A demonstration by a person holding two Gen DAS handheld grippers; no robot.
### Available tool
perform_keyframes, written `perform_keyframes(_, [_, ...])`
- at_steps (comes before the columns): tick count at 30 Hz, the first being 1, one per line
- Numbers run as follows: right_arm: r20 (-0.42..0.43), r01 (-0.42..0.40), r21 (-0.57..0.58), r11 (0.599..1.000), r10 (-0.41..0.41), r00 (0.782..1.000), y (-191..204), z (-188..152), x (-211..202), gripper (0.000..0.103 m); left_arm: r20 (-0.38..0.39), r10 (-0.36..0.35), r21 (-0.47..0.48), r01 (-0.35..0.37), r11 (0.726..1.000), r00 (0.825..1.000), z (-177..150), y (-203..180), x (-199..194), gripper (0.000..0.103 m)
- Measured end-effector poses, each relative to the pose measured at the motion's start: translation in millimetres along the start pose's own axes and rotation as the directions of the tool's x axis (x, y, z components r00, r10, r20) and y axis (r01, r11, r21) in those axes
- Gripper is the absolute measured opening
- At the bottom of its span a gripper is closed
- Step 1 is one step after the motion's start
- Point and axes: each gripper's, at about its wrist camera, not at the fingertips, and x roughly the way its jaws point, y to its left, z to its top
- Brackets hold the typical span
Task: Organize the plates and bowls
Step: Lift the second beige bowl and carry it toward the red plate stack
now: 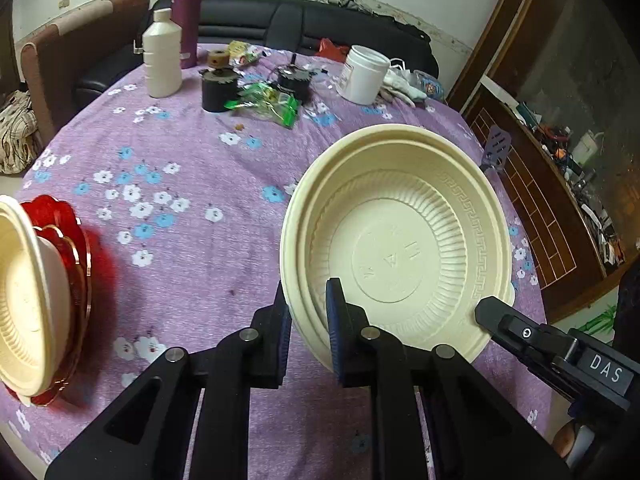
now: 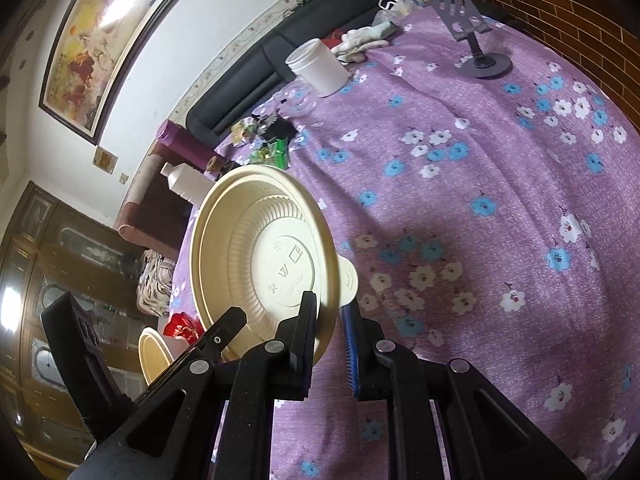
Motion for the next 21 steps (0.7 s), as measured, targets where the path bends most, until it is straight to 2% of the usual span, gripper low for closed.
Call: perform_keyframes(21, [-0.014,-0.044,-0.087,0.995,0.043,0.999,43.4,-17.9,5.3,0.013,0.054,0.056,-0.048,-0.053,0.997,0.997,-7.5,37.2,-28.9,0.015])
